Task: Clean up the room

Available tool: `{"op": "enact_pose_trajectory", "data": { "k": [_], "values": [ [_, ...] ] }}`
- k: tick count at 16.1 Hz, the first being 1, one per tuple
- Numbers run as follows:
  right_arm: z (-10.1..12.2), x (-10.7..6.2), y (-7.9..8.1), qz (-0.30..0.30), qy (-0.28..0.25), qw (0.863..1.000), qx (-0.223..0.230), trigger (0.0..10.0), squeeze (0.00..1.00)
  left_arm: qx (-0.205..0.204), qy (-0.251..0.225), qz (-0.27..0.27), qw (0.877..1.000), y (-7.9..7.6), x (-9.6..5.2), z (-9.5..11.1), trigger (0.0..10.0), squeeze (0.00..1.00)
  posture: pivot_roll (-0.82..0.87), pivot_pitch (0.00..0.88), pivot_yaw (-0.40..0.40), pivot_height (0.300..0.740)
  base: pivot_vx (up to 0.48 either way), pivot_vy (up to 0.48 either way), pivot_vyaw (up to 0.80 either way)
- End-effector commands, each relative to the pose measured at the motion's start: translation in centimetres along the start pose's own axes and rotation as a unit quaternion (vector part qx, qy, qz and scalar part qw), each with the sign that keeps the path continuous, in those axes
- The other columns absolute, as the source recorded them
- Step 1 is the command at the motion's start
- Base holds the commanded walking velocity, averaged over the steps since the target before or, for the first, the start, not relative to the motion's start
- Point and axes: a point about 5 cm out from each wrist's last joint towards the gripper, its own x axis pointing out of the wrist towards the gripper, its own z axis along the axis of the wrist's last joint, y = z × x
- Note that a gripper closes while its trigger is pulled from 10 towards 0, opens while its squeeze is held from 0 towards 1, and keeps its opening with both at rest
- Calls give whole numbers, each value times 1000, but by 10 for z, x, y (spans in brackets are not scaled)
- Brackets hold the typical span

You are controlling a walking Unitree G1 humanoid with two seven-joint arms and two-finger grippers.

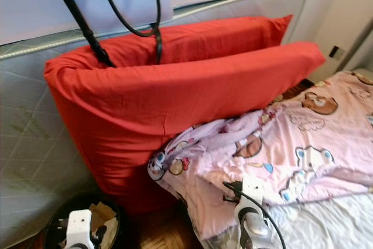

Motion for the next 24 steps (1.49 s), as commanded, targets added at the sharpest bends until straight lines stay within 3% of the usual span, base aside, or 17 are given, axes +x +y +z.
{"op": "enact_pose_trajectory", "data": {
  "k": [1, 10, 24],
  "values": [
    [-5, -2, 0, 1, 8, 1000, -1, 10000, 0, 0, 24, 9, 1000, 4, -3, -11, 10000, 0, 28, 0, -33, 740, 0, 0, 0],
    [-10, -3, -2, -9, 21, 1000, 3, 10000, 0, 8, 61, 10, 998, 8, -9, -28, 10000, 0, 30, 0, -27, 740, 0, 0, 0],
    [-12, -4, -1, -11, 21, 1000, 2, 10000, 0, 18, 54, 0, 998, 4, -10, -29, 10000, 0, 31, 0, -31, 740, -277, 0, 0]
  ]
}}
